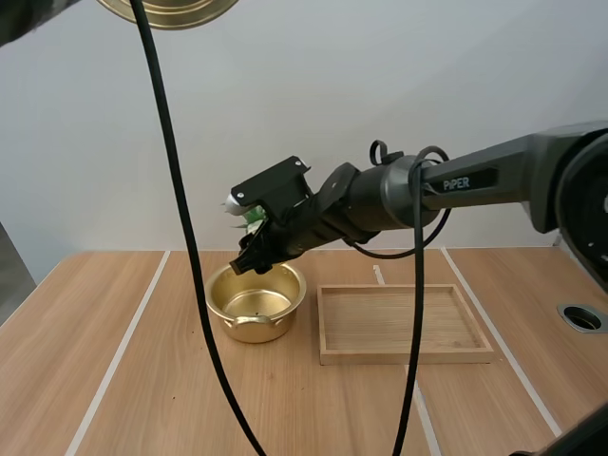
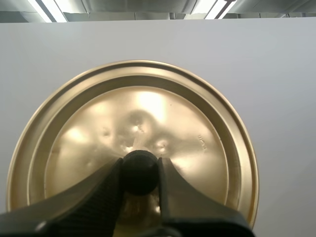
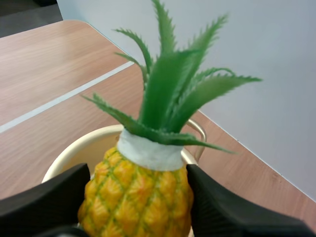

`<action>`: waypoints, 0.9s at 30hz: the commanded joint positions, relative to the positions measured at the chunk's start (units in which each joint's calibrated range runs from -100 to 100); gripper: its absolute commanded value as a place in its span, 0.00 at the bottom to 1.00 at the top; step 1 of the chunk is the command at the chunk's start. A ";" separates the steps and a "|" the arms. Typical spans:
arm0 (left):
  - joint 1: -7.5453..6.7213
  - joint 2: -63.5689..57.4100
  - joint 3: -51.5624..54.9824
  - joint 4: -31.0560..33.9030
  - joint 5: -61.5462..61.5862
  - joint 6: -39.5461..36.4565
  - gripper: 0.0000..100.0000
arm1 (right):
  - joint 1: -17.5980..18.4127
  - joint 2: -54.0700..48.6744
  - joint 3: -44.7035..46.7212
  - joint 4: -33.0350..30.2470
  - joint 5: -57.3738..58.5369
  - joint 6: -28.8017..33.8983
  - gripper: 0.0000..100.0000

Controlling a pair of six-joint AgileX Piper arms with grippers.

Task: Open the pot, put the pineapple inside, and close it

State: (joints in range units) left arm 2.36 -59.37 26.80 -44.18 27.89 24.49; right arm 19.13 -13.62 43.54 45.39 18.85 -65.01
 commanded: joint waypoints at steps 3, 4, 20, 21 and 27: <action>-0.16 -0.15 -0.47 -0.92 -0.60 -0.14 0.00 | 0.35 2.42 -0.36 -0.13 -3.61 -1.04 0.00; -0.16 -0.15 -0.47 -0.92 -0.60 -0.14 0.00 | 0.35 3.11 -0.36 -0.13 -3.78 -1.42 0.00; -0.16 -0.15 -0.47 -0.92 -0.60 -0.14 0.00 | 0.35 12.07 -0.53 0.12 -8.24 -2.83 0.00; -0.16 -0.15 -0.47 -0.92 -0.60 -0.14 0.00 | 0.35 12.73 -0.73 0.12 -8.24 -2.83 0.00; -0.16 -0.15 -0.47 -0.92 -0.60 -0.14 0.00 | 0.35 15.82 -1.78 0.12 -8.71 -2.83 0.00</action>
State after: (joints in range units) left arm 2.36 -59.37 26.80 -44.18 27.89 24.49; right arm 19.43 1.71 42.34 45.49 10.84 -67.51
